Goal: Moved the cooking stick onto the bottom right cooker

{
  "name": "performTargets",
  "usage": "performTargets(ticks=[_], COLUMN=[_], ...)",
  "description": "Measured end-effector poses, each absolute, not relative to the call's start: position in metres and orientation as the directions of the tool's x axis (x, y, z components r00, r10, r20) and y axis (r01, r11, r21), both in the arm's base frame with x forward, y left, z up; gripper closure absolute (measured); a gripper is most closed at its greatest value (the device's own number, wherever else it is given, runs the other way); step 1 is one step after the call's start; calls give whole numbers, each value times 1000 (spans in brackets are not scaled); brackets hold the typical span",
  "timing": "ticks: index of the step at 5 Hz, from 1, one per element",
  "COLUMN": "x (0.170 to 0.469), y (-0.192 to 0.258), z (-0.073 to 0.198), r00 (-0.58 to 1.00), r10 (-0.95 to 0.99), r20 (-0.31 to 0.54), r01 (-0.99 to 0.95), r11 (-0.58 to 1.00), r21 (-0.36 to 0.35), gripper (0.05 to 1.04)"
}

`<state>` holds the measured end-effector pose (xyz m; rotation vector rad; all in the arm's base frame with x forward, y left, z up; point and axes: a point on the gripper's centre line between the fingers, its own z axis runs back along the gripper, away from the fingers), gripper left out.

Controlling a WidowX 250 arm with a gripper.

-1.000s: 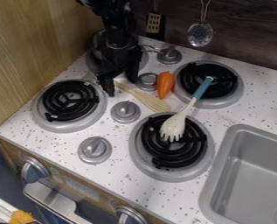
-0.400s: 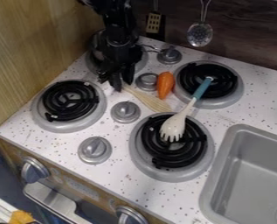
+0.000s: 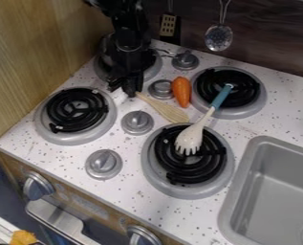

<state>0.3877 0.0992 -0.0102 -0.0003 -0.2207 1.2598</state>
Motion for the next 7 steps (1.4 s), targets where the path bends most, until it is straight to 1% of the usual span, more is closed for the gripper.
performTargets(ticks=[1,2,3,4,5,7], x=[382,375,372,370,369,360], y=[98,104,108,107,107,115], z=[-10,-3,10,18,28,47], r00=[283,274,261,242,230,205], r10=[941,938,935,945,948,947], r20=[186,214,239,220,218,248], r01=[-944,-952,-957,-966,-968,-972], r11=[307,296,282,257,246,227], r21=[-120,-79,-60,-40,-52,-61], gripper=[983,983,983,983,985,993])
